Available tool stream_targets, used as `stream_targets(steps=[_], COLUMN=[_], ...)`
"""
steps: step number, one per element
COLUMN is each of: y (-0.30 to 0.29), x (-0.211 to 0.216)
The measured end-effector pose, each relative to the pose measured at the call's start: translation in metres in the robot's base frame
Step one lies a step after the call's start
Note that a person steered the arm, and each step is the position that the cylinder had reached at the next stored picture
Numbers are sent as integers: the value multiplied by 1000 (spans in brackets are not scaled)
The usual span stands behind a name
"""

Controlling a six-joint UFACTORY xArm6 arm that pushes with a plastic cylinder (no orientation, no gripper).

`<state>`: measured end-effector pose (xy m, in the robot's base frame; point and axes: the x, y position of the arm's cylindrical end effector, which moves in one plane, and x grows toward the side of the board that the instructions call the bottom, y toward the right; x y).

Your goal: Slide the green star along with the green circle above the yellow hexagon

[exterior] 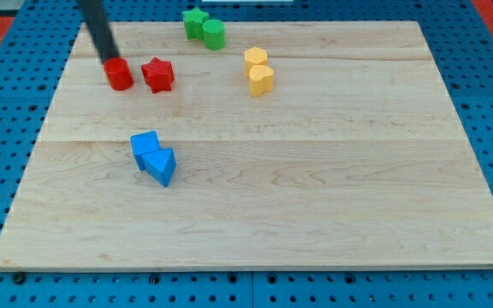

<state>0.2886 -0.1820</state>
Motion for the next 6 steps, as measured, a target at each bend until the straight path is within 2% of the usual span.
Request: stream_targets(steps=[1,2,3,4,5,6], y=[5,-31,-21,-15,28,142], x=[-13,-55,-96,-97,-96,-84])
